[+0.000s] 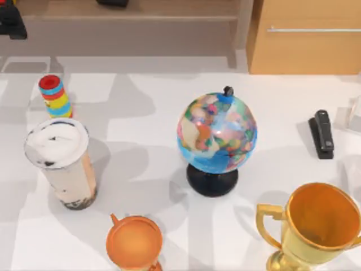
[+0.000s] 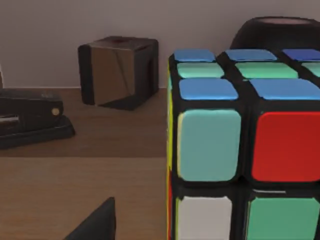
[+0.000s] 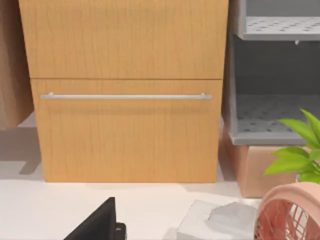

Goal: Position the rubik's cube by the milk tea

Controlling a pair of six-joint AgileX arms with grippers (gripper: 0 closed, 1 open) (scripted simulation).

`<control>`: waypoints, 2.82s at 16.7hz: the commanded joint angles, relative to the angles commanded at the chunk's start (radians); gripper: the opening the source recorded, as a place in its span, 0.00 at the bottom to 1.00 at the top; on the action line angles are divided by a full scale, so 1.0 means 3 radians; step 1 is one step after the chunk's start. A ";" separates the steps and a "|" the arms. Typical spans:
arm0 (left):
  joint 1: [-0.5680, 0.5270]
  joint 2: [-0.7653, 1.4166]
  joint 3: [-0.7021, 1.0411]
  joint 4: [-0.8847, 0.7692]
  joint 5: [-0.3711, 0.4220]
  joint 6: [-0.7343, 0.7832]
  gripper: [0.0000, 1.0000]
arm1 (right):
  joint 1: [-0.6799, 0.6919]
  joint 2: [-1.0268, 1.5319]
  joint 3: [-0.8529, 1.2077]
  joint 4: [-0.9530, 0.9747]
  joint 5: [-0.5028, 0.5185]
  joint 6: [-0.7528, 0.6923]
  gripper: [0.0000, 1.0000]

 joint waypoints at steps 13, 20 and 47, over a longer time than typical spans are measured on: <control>-0.0035 0.0224 0.0371 -0.0149 -0.0033 -0.0002 0.62 | 0.0000 0.0000 0.0000 0.0000 0.0000 0.0000 1.00; -0.0035 0.0224 0.0371 -0.0149 -0.0033 -0.0002 0.10 | 0.0000 0.0000 0.0000 0.0000 0.0000 0.0000 1.00; -0.0005 -0.0303 0.0834 -0.1470 -0.0045 0.0177 0.00 | 0.0000 0.0000 0.0000 0.0000 0.0000 0.0000 1.00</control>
